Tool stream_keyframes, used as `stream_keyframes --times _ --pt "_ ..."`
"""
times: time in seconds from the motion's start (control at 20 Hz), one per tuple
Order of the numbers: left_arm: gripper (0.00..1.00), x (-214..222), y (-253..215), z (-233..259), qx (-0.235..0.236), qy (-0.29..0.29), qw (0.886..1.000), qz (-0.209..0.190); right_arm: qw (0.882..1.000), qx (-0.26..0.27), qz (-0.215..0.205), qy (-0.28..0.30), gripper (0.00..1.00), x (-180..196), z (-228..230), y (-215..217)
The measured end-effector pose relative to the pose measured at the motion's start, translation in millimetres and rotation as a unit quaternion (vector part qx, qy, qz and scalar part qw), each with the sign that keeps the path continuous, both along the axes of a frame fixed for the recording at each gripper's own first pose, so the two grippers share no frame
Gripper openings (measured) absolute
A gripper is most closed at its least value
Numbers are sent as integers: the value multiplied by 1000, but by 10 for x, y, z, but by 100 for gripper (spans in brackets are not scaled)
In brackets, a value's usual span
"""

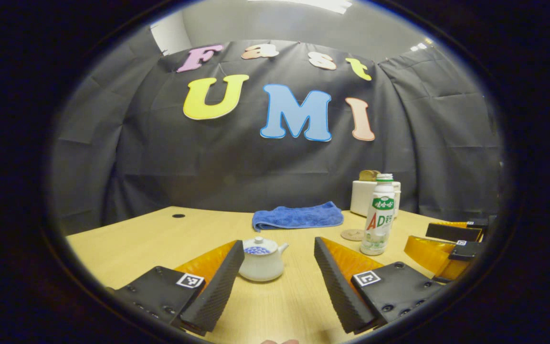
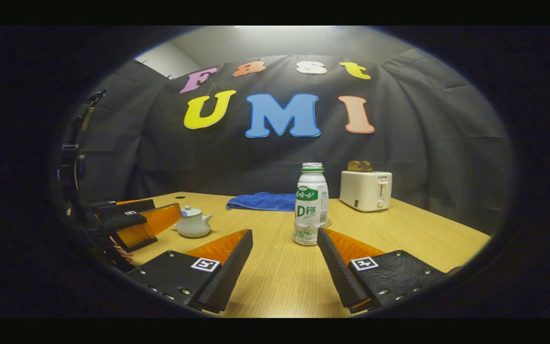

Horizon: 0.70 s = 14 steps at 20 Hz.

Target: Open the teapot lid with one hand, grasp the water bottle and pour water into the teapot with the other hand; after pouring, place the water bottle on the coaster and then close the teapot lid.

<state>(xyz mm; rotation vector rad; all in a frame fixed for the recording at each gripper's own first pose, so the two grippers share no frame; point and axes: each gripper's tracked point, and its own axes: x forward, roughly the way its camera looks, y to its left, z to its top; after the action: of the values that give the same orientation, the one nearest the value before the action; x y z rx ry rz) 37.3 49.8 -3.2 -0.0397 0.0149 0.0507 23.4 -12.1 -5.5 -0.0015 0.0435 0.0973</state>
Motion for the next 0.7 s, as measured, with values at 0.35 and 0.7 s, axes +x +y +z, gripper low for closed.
stream_keyframes --times 0.35,0.7 --pt "100 392 144 50 9 6 1000 5 1000 14 -16 -2 84 61 95 -110" --pt "100 840 424 -164 20 40 999 27 1000 12 -13 -5 84 53 159 -133"
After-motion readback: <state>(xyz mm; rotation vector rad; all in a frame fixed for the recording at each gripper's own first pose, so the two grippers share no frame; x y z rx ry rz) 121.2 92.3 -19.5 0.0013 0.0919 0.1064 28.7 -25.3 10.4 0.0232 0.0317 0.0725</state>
